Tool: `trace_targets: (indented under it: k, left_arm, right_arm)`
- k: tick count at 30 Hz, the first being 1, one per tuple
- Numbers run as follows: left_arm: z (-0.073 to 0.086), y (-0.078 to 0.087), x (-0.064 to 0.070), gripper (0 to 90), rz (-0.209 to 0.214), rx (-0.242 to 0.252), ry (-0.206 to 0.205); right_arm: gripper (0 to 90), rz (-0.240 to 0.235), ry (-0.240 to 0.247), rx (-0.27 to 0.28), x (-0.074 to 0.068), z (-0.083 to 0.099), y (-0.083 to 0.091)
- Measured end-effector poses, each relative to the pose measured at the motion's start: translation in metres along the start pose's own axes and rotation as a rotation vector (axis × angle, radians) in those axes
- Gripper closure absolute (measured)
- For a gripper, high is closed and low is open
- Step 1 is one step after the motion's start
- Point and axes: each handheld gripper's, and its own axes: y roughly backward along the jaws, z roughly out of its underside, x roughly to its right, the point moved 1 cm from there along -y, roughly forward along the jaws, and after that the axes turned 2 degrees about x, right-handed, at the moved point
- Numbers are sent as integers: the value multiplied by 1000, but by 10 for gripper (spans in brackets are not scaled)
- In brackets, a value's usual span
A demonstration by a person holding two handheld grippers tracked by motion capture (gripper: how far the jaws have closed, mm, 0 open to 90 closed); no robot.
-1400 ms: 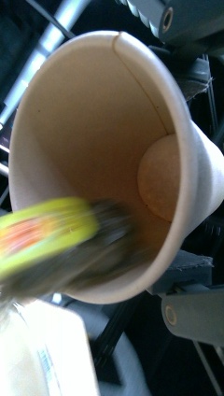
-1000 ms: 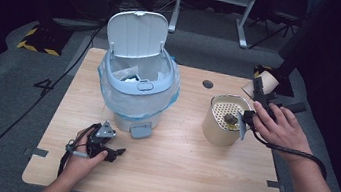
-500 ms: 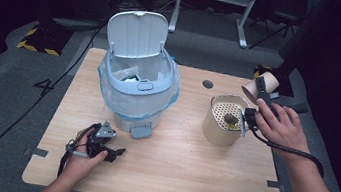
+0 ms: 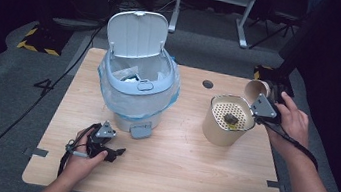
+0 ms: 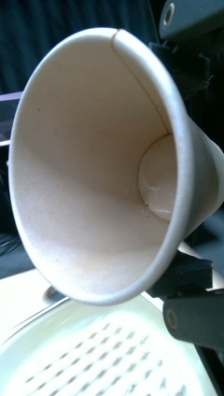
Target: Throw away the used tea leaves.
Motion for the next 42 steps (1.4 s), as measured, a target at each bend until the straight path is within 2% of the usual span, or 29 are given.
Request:
trace_targets:
  k: [3,6,7,11,14,17,18,20,23,25,28,33,36,42]
  left_arm:
    - [0,0,0,207,0,0,1]
    - [0,0,0,207,0,0,1]
    - [0,0,0,207,0,0,0]
    - [0,0,0,207,0,0,0]
    - [0,0,0,207,0,0,1]
    - [0,0,0,207,0,0,1]
    - [0,0,0,207,0,0,1]
    - [0,0,0,207,0,0,1]
    - [0,0,0,207,0,0,0]
    - [0,0,0,207,0,0,0]
    - [0,0,0,207,0,0,0]
    - [0,0,0,207,0,0,1]
    - [0,0,0,207,0,0,1]
    - [0,0,0,207,-1,0,0]
  right_arm:
    - [288,-86,-234,46,2,5,0]
    - [288,-172,-436,79,6,11,-1]
    - [288,-194,-488,90,7,13,-1]
    - [288,-269,-615,104,7,19,-3]
    - [288,-347,-746,146,7,24,-4]
    - [289,-402,-820,162,7,27,-4]
    - [289,-434,-845,163,6,27,-4]
    - [290,-481,-880,164,6,27,-3]
    - [291,-588,-939,181,5,25,-1]
    - [291,-621,-953,206,5,23,1]
    - [291,-635,-953,229,7,21,2]
    - [292,-631,-938,228,10,18,6]
    - [293,-649,-953,241,12,14,10]
    - [294,-628,-906,215,16,0,17]
